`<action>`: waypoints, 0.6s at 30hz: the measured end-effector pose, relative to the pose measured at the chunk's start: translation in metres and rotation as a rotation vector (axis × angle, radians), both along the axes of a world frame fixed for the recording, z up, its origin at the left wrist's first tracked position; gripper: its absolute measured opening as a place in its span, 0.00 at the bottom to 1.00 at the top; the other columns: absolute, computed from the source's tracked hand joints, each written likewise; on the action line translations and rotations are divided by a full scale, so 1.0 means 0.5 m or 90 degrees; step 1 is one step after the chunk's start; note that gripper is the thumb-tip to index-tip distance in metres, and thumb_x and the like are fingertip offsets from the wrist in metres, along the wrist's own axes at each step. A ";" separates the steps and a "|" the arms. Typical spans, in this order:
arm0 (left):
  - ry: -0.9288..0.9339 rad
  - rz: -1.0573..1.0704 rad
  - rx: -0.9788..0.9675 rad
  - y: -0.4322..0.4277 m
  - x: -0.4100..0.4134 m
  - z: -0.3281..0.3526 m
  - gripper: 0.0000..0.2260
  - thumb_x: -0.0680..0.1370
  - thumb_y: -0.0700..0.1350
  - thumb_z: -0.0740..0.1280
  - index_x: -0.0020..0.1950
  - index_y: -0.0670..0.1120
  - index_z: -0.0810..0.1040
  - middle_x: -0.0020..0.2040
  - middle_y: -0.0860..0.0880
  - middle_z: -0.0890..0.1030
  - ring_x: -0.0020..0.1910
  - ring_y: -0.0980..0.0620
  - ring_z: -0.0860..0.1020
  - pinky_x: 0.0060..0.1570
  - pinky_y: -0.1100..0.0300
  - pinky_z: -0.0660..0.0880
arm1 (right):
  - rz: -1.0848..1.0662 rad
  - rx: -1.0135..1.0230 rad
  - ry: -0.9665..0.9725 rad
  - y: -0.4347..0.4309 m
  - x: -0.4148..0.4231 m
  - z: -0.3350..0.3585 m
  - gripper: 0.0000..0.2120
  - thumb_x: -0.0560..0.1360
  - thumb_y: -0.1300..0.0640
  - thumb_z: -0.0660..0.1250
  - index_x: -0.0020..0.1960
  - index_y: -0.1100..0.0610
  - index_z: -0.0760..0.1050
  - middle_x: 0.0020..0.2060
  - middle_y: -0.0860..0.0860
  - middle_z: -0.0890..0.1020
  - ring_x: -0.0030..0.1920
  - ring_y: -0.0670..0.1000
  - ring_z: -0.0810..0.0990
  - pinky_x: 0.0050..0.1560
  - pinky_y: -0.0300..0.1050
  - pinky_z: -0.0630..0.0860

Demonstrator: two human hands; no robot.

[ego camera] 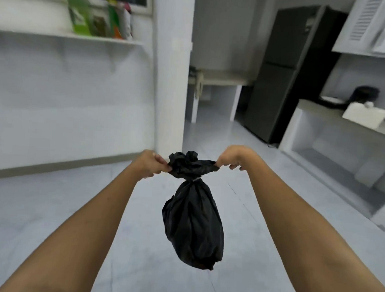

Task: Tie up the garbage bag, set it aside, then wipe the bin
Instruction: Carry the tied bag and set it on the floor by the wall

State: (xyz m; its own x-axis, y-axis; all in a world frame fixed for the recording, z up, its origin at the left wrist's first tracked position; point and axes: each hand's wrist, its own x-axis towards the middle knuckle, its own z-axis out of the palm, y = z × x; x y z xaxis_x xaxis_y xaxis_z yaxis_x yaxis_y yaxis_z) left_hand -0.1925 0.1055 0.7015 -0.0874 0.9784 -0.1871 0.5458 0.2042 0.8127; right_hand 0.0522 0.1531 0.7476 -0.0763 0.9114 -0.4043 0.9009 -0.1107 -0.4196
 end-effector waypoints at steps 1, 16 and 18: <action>0.024 0.011 0.026 0.030 -0.038 0.023 0.07 0.68 0.46 0.76 0.38 0.46 0.80 0.27 0.52 0.75 0.28 0.53 0.71 0.25 0.65 0.65 | 0.009 0.016 -0.005 0.032 -0.041 0.023 0.21 0.71 0.52 0.73 0.60 0.58 0.74 0.52 0.51 0.76 0.49 0.52 0.77 0.34 0.41 0.69; 0.272 0.153 0.197 0.590 -0.459 0.074 0.07 0.71 0.55 0.72 0.42 0.53 0.79 0.48 0.53 0.80 0.48 0.49 0.78 0.49 0.55 0.71 | 0.172 0.283 0.032 0.636 -0.479 0.032 0.07 0.72 0.48 0.71 0.48 0.48 0.84 0.50 0.46 0.84 0.60 0.51 0.74 0.61 0.51 0.71; 0.363 0.191 0.247 0.677 -0.505 0.057 0.06 0.71 0.55 0.72 0.42 0.53 0.81 0.51 0.52 0.78 0.53 0.49 0.77 0.52 0.54 0.66 | 0.200 0.333 0.043 0.739 -0.533 0.008 0.10 0.72 0.48 0.72 0.51 0.49 0.84 0.57 0.46 0.82 0.62 0.52 0.74 0.62 0.51 0.69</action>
State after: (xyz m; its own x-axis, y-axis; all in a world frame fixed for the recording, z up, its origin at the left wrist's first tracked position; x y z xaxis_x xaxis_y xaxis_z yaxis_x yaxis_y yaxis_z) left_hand -0.4450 0.4438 0.7300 -0.3404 0.8839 0.3208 0.8698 0.1663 0.4646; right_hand -0.2145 0.5226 0.7515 -0.3829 0.9178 0.1050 0.8268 0.3912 -0.4043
